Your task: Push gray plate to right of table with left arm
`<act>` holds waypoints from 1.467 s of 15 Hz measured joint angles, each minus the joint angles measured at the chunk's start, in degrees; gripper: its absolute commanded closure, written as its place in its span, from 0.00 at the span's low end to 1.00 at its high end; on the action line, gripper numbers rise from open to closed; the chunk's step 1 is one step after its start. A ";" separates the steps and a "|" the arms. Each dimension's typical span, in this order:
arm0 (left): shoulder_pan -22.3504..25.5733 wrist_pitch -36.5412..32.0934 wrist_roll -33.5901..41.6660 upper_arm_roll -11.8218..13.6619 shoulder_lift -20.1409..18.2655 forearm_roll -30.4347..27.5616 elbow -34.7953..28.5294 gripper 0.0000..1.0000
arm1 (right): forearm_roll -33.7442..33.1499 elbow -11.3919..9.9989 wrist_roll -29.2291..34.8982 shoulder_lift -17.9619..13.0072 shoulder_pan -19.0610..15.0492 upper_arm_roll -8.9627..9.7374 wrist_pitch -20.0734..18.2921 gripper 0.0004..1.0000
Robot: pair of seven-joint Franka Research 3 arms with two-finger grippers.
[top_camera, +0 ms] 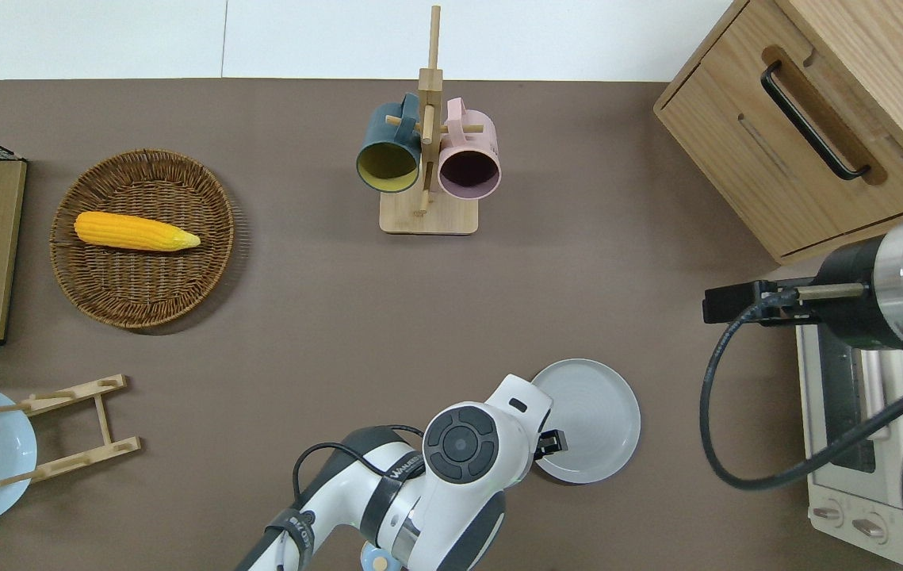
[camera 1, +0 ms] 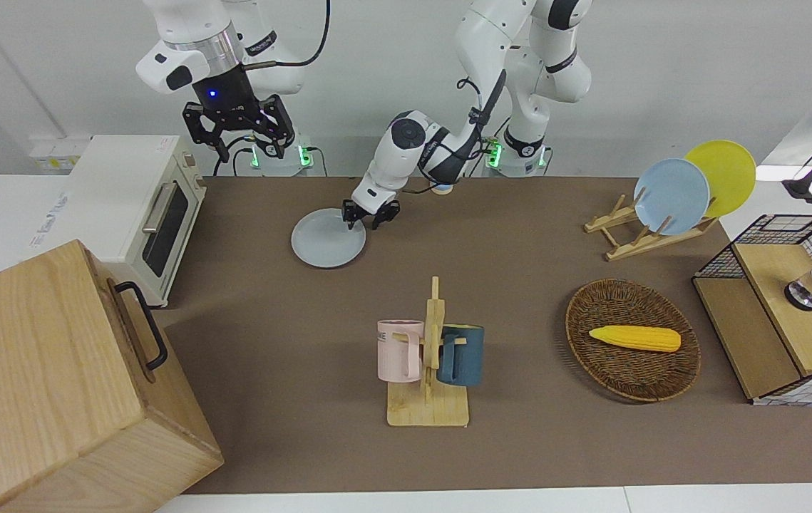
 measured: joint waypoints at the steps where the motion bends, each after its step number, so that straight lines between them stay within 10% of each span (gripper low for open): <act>1: 0.74 -2.60 0.09 0.09 -1.34 0.01 0.15 0.01 | 0.00 0.00 0.00 0.00 0.00 0.00 0.00 0.00; 6: 2.93 -11.02 0.69 1.55 -6.79 1.34 0.21 0.01 | 0.00 0.00 0.00 0.00 0.00 0.00 0.00 0.00; 22: 12.58 -38.43 22.31 19.05 -13.78 10.25 11.63 0.01 | 0.00 0.00 0.00 0.00 0.00 0.00 0.00 0.00</act>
